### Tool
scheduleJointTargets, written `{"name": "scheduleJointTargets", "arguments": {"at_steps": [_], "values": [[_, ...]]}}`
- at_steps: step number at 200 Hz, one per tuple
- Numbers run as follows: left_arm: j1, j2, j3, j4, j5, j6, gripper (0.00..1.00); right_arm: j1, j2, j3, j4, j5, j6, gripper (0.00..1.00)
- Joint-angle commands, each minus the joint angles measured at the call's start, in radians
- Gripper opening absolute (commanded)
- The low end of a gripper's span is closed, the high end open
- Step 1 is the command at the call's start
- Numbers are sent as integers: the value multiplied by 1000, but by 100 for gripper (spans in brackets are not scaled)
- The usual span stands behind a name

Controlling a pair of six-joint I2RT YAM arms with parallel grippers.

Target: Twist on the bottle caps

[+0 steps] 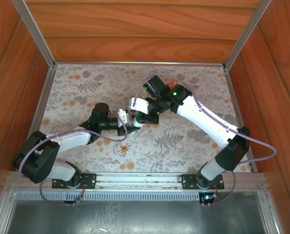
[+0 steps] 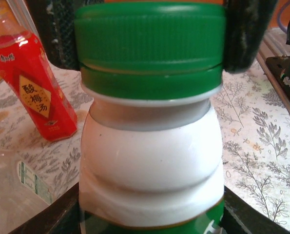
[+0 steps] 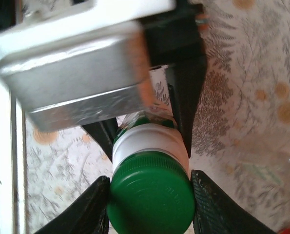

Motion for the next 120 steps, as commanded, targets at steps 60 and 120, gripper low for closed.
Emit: {"name": "scheduleJointTargets", "arguments": {"at_steps": [60, 120], "values": [[-1, 27, 45, 8, -36, 40, 52, 7, -99, -120, 120, 90, 811, 24], [16, -9, 27, 8, -33, -74, 52, -30, -257, -218, 270, 75, 478, 73]]}}
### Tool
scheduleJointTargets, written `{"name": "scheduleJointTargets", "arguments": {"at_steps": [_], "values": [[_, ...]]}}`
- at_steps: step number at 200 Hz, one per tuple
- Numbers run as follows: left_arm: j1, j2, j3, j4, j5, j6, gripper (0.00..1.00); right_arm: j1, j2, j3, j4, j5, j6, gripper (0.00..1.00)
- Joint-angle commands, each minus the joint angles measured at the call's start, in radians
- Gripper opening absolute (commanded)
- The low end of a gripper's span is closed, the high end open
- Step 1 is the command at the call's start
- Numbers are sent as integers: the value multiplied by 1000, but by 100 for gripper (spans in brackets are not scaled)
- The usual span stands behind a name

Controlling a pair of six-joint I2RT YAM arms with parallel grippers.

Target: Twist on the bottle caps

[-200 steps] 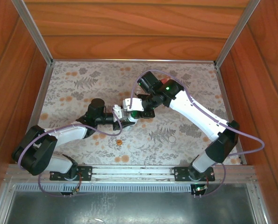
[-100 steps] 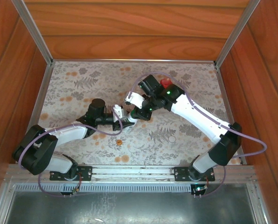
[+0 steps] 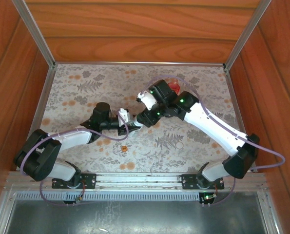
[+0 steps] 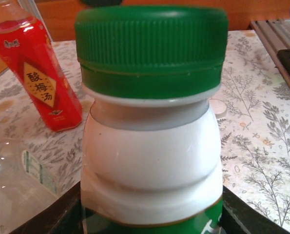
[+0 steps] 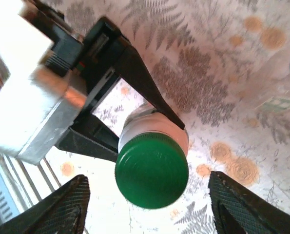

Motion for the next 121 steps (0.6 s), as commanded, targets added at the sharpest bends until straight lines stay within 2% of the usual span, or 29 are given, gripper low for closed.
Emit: {"name": "scheduleJointTargets", "arguments": {"at_steps": [1, 23, 35, 46, 70, 84, 121], "values": [[13, -34, 13, 22, -9, -76, 52, -31, -117, -84, 149, -5, -66, 73], [29, -50, 27, 23, -59, -165, 52, -49, -276, -326, 519, -86, -66, 75], [41, -58, 33, 24, -136, -201, 52, -52, -342, -453, 709, -90, -71, 73], [58, -60, 33, 24, -193, -214, 52, -52, -373, -531, 810, -115, -105, 72], [88, -51, 27, 90, -334, -239, 52, -52, -376, -563, 821, -162, -132, 73], [100, -22, 19, 199, -408, -267, 52, -52, -364, -573, 831, -204, -153, 74], [115, 140, 12, 530, -568, -331, 52, -50, -313, -582, 887, -218, -155, 75]]}}
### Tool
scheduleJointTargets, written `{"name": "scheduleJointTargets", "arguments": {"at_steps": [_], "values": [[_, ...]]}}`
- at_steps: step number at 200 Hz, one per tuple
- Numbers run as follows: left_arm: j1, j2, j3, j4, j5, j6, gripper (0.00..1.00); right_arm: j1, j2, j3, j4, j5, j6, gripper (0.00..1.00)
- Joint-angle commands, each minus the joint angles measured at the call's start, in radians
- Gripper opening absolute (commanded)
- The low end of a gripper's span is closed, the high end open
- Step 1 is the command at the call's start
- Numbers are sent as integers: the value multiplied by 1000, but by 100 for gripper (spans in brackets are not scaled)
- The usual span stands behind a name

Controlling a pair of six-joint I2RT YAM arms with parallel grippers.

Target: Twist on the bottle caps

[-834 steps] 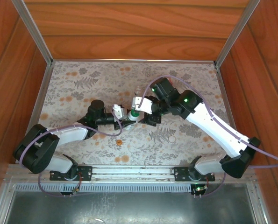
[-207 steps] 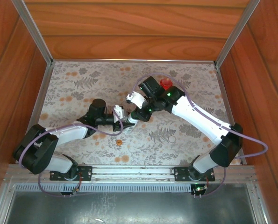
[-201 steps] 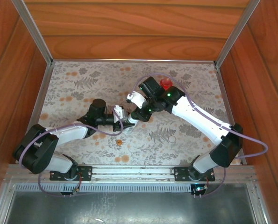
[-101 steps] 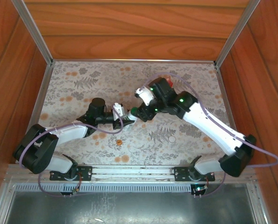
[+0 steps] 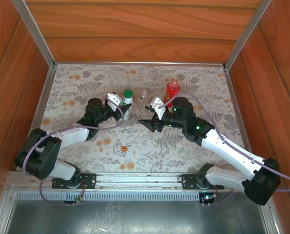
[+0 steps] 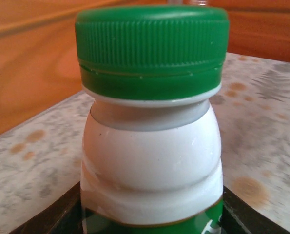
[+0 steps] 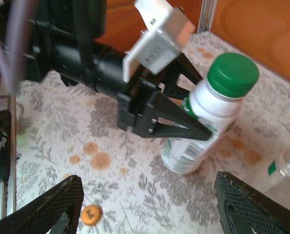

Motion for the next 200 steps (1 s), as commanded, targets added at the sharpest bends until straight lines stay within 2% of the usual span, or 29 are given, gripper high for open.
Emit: {"name": "scheduleJointTargets", "arguments": {"at_steps": [1, 44, 86, 148, 200], "values": [[11, 107, 5, 286, -162, -69, 52, 1, 26, -6, 94, -47, -27, 75], [16, 312, 29, 558, -359, -106, 52, 1, 45, -6, 94, -42, -23, 75], [16, 394, 13, 618, -500, -91, 52, 1, 38, -25, 92, -26, -13, 75], [25, 410, -29, 617, -589, -106, 53, 1, 63, -23, 96, -30, -5, 75], [29, 443, -29, 618, -579, -115, 57, 2, 62, -23, 86, -17, -4, 75]]}}
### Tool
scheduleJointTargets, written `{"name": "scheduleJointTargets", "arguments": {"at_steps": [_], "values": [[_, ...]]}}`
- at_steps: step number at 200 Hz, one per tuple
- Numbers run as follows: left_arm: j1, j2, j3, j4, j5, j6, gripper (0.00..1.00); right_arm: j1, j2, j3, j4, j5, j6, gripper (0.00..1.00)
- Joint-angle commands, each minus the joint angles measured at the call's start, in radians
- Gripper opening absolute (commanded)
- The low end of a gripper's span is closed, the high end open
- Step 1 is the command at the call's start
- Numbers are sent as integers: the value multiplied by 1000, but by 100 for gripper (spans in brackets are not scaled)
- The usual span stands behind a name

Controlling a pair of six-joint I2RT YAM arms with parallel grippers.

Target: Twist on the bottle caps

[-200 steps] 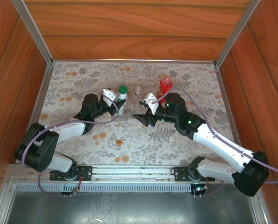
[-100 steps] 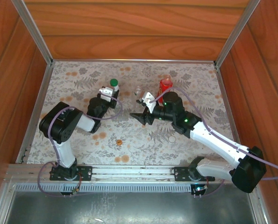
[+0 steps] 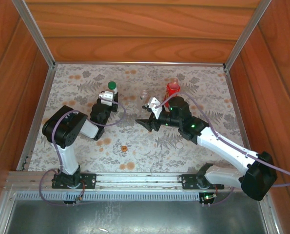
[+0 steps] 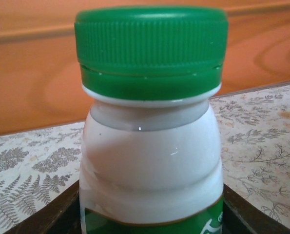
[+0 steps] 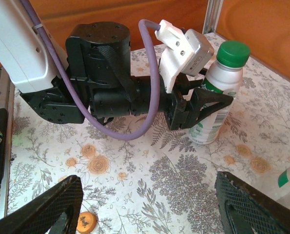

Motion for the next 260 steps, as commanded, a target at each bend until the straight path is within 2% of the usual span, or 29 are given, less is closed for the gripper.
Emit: {"name": "scheduleJointTargets", "arguments": {"at_steps": [1, 33, 39, 49, 63, 96, 121, 150, 163, 189, 213, 260], "values": [[5, 21, -9, 30, -20, -16, 57, 1, 0, -5, 12, 1, 4, 75], [5, 10, -19, 29, -20, -11, 62, 1, -10, -2, 10, 17, 4, 75], [6, 6, -22, 29, -19, -11, 65, 1, -12, 0, 10, 21, 5, 75], [5, -1, -26, 29, -18, -9, 77, 2, -16, 0, 9, 30, 4, 75], [5, -13, -34, 29, -17, -9, 85, 1, -19, 0, 9, 38, 4, 75], [2, -50, -60, 29, -3, 6, 94, 1, -23, -8, 16, 49, 18, 76], [-3, -104, -92, 28, 9, 33, 100, -1, -33, -30, 55, 126, 53, 78], [-22, -192, -152, 8, 26, 74, 100, -13, -35, -48, 81, 295, 105, 81], [-38, -245, -176, -38, 26, 102, 100, -28, -35, -54, 86, 325, 129, 82], [-80, -363, -181, -212, 60, 161, 100, -49, -35, -66, 102, 330, 167, 82], [-122, -421, -165, -284, 131, 195, 100, -55, -35, -73, 110, 331, 175, 82], [-178, -350, -68, -323, 332, 149, 100, -64, -60, -86, 104, 329, 182, 82]]}}
